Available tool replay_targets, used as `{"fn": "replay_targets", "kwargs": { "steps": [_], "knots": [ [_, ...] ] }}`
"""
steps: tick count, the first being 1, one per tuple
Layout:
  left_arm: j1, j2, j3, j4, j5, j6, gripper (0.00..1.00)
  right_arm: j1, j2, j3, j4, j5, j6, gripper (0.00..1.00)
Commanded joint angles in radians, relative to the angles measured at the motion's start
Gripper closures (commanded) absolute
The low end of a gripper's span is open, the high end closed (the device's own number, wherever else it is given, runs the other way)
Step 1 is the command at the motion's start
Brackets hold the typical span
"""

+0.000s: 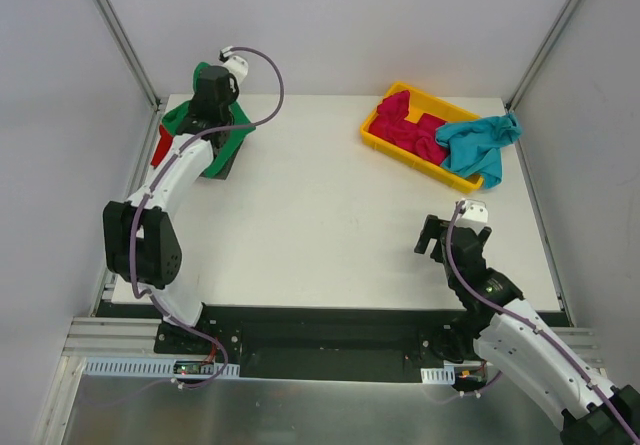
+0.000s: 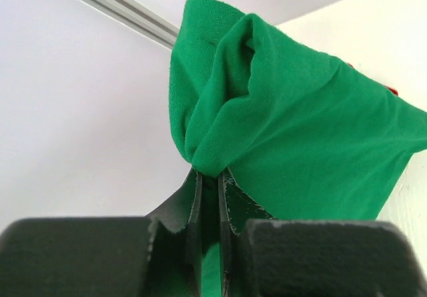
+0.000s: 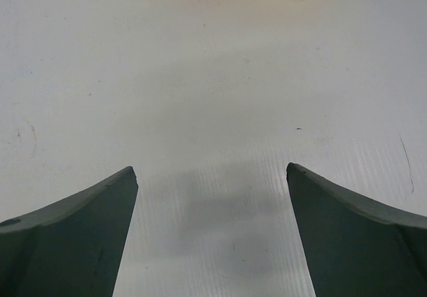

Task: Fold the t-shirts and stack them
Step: Put the neatly folded tshirt into the corner of the board with the left arm

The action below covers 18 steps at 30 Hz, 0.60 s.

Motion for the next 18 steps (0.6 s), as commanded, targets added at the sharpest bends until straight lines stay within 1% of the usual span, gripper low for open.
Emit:
{"fn": "replay_targets", "kwargs": {
  "steps": [1,10,15,18],
  "knots": [
    [0.004,-0.083,0.076,0.003,0.043,-0.028,1.00,-0.004,-0.013,-0.002,0.038,0.030,0.003,0.04],
    [0.004,-0.086,0.134,-0.060,0.063,-0.069,1.00,-0.004,-0.023,-0.005,0.038,0.033,0.003,0.04],
    [0.007,-0.022,0.160,-0.072,0.054,-0.106,1.00,-0.003,-0.018,-0.006,0.040,0.044,0.008,0.04],
    [0.010,0.038,0.212,-0.104,0.054,-0.138,1.00,-0.003,-0.012,-0.003,0.038,0.047,0.009,0.04]
  ]
}}
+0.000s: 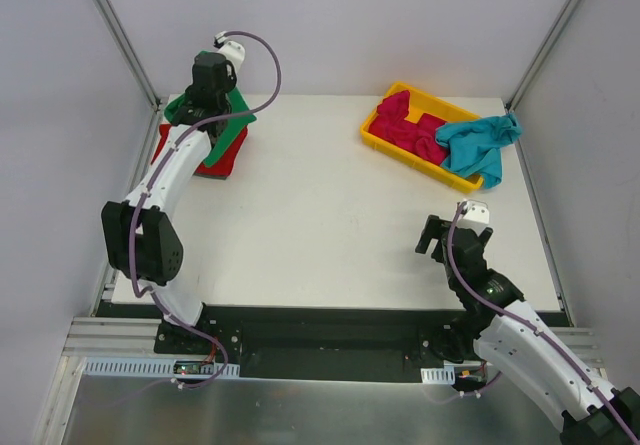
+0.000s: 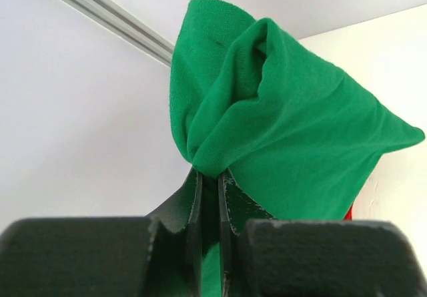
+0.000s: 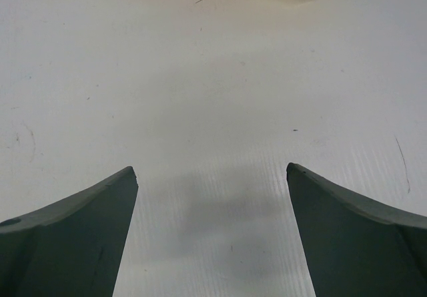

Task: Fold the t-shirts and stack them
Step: Put the neatly folded tshirt into the corner of the board with the left arm

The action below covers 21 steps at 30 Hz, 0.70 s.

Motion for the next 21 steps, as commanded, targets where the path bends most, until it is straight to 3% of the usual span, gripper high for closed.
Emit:
{"fn": "replay_targets", "kwargs": {
  "steps": [1,21],
  "knots": [
    [0.013,0.067,0.102,-0.011,0.009,-0.067,1.00,-0.004,0.003,0.001,0.038,0.039,0.009,0.04],
    [0.194,0.451,0.339,-0.057,0.076,-0.111,1.00,-0.004,0.023,-0.004,0.053,0.094,0.005,0.04]
  ]
}}
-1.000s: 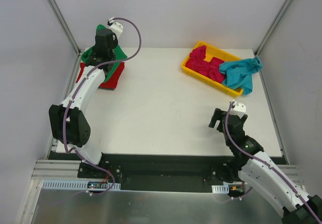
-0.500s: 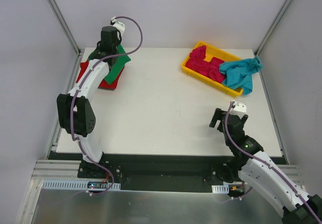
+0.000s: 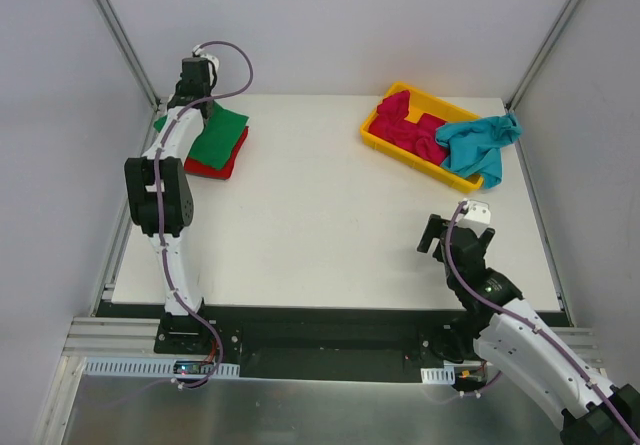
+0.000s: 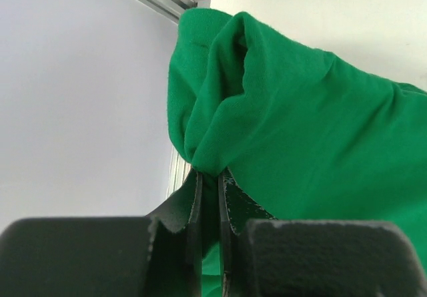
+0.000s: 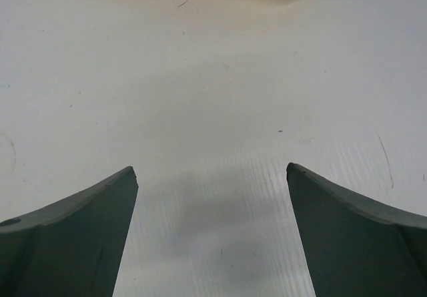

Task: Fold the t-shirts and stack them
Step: Put the neatly folded tshirt into the corner of the board with the left arm

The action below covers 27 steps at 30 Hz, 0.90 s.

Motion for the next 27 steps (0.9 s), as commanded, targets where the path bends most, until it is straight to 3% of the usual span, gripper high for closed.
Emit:
{"fn": "replay_targets", "kwargs": {
  "steps": [1,6,7,10,11,19,27],
  "knots": [
    [0.003,0.041,0.080,0.012,-0.013,-0.006,1.00,-0.003,0.008,-0.008,0.060,0.047,-0.005,0.04],
    [0.060,0.075,0.092,0.012,-0.017,-0.023,0.99,-0.003,0.026,-0.007,0.072,0.055,-0.011,0.04],
    [0.060,0.074,0.091,0.010,-0.023,-0.023,0.87,-0.003,0.031,-0.005,0.074,0.056,-0.016,0.04],
    [0.058,0.049,0.080,0.010,-0.009,-0.034,0.08,-0.003,0.040,-0.002,0.077,0.056,-0.021,0.04],
    [0.058,0.036,0.080,0.009,-0.012,-0.046,0.01,-0.004,0.042,-0.002,0.077,0.055,-0.021,0.04],
    [0.025,-0.199,-0.012,-0.057,0.064,-0.231,0.01,-0.003,-0.001,0.019,0.062,-0.010,-0.044,0.04],
    [-0.089,-0.669,-0.306,-0.133,0.327,-0.521,0.01,-0.003,-0.061,0.009,0.031,-0.070,0.025,0.04]
  ]
}}
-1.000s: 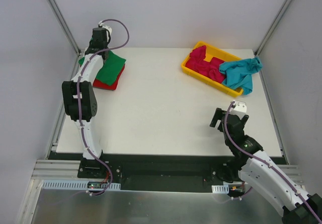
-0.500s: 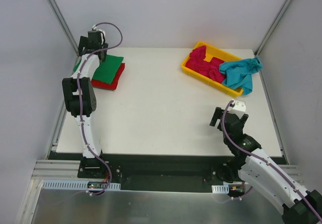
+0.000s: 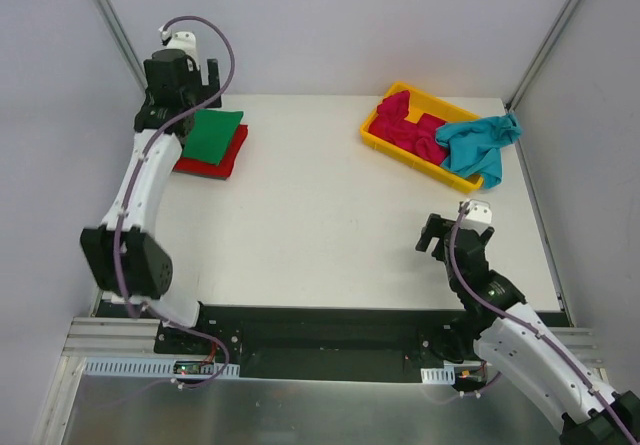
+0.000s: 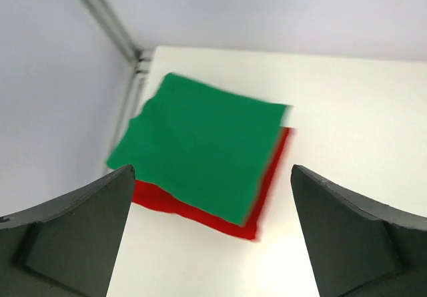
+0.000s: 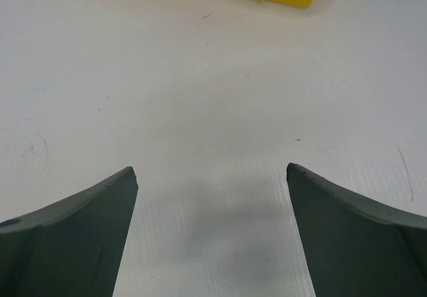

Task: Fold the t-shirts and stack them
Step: Put the neatly folded tshirt into the corner of the board with the left arm

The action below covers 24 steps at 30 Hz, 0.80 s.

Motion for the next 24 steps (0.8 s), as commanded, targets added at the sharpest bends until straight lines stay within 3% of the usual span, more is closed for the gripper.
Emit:
{"fn": "replay_targets", "kwargs": {
  "steps": [1,3,5,8,13,18,24],
  "knots": [
    [-0.092,-0.314,-0.174,-0.030,0.125,-0.251,0.01,-0.003,-0.032,0.007,0.005,-0.032,0.055,0.04],
    [-0.138,-0.440,-0.306,-0.035,0.108,-0.372,0.01,-0.003,-0.037,0.007,0.004,-0.037,0.063,0.04],
    [-0.166,-0.604,-0.481,-0.044,0.210,-0.508,0.01,-0.004,-0.037,0.007,0.002,-0.047,0.042,0.04],
    [-0.204,-0.822,-0.792,-0.023,0.248,-0.729,0.01,-0.003,-0.037,0.000,0.010,-0.049,0.020,0.04],
    [-0.215,-1.031,-1.130,-0.052,0.262,-0.816,0.01,-0.003,-0.031,-0.023,0.027,-0.072,0.040,0.04],
    [-0.215,-1.170,-1.268,-0.089,0.180,-0.808,0.01,-0.004,-0.048,-0.083,0.059,-0.087,0.075,0.04],
    [-0.215,-1.217,-1.288,-0.079,0.143,-0.788,0.01,-0.004,-0.129,-0.140,0.122,-0.093,0.062,0.04]
  ]
}}
